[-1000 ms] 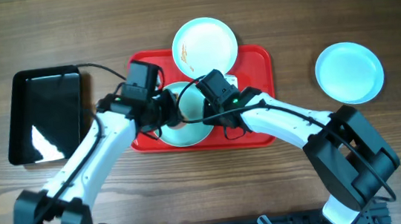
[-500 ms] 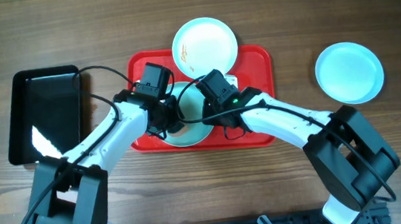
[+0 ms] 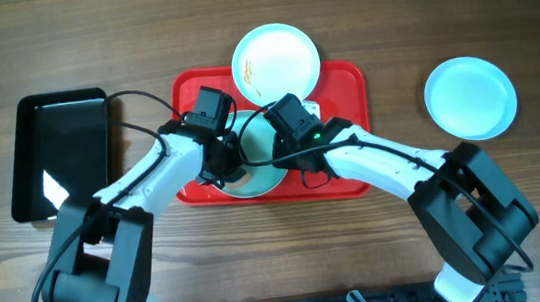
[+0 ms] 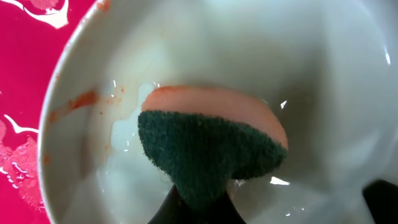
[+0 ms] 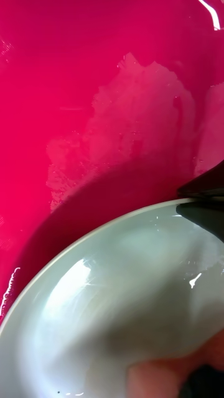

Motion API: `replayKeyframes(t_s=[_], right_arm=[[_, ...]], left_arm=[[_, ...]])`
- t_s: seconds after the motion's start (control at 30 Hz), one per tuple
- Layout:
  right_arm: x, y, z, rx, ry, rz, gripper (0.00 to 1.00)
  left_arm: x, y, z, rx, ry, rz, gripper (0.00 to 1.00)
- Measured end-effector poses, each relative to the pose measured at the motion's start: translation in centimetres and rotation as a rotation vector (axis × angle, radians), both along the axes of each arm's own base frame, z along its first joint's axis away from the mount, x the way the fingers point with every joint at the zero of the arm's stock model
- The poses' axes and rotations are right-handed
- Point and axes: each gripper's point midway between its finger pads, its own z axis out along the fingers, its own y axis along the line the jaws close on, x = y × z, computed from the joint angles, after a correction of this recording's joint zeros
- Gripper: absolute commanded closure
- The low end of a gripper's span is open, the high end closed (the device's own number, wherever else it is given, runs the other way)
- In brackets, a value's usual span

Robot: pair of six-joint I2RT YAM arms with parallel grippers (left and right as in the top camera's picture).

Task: Clean dirty plates on tray and stack at the side
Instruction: 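Scrub the plate again with the sponge in the left gripper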

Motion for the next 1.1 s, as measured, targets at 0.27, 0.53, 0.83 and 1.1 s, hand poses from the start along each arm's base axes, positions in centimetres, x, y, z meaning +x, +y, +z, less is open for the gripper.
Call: replayKeyframes(t_s=[0.27,0.53,0.83,1.1], right_arm=[[0.0,0.0,0.0,0.0,0.001,0.0,0.96],[-0.4,0.8,0.0,0.026,0.013,0.02,0.96],[-0.6,1.6,0.2,0.058,0.019,0.036,0.96],[-0.6,1.8,0.3,0.067,0.022,0.04,0.96]], left_arm=[[-0.3,1.8,-0.2,0.107,0.002,0.014,0.96],[-0.4,5.2,-0.1,0.278,-0.005,0.046,0.96],[0.2,6.6,0.1,0.328,-0.026,0.071,0.96],[1.6,7.6,1.5,0.394,-0.091,0.088,0.96]])
